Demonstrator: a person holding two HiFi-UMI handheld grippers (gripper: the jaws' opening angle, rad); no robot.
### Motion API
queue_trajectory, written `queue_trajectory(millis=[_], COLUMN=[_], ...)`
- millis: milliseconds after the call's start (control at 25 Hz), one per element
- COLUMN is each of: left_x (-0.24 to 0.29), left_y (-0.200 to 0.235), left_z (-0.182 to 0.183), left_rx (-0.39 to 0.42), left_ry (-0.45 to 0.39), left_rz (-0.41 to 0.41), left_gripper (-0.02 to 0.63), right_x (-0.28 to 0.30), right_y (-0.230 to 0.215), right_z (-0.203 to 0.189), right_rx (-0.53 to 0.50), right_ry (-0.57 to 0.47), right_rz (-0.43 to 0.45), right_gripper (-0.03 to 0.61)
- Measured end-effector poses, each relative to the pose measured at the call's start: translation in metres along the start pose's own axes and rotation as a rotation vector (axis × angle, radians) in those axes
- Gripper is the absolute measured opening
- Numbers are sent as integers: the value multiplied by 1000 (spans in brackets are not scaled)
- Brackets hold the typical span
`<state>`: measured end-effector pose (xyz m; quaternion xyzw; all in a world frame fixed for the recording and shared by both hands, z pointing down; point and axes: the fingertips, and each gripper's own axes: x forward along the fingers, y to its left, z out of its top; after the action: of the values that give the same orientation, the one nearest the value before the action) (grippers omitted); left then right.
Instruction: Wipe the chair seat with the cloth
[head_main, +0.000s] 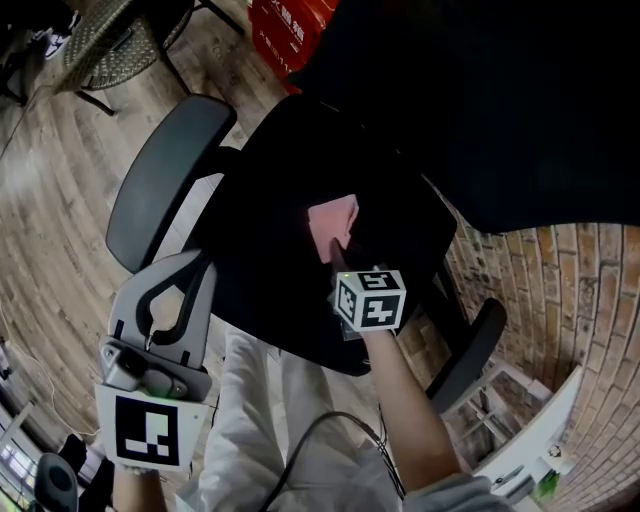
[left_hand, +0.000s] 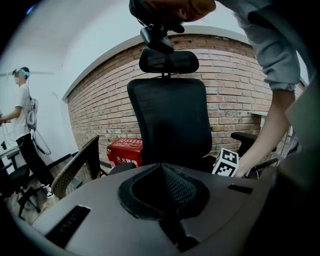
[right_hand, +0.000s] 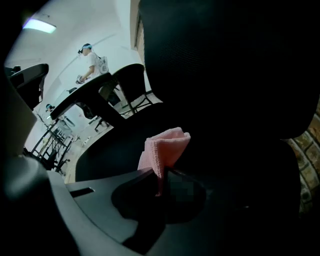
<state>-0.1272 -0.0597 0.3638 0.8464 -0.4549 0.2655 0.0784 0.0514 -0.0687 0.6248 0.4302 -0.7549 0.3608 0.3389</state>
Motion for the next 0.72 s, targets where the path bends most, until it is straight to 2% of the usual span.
queue_trajectory(millis=[440, 720], left_x=[-17, -25], left_y=[8, 14], left_z=[-9, -14], left_rx=[-10, -18], left_ry=[0, 1], left_rz=[9, 17], left_gripper=[18, 18], right_x=[11, 18], right_y=[176, 246], right_z=[-34, -47], right_rx=[-183, -335], right_ry=[88, 144], right_rz=[301, 396], right_gripper=[55, 55])
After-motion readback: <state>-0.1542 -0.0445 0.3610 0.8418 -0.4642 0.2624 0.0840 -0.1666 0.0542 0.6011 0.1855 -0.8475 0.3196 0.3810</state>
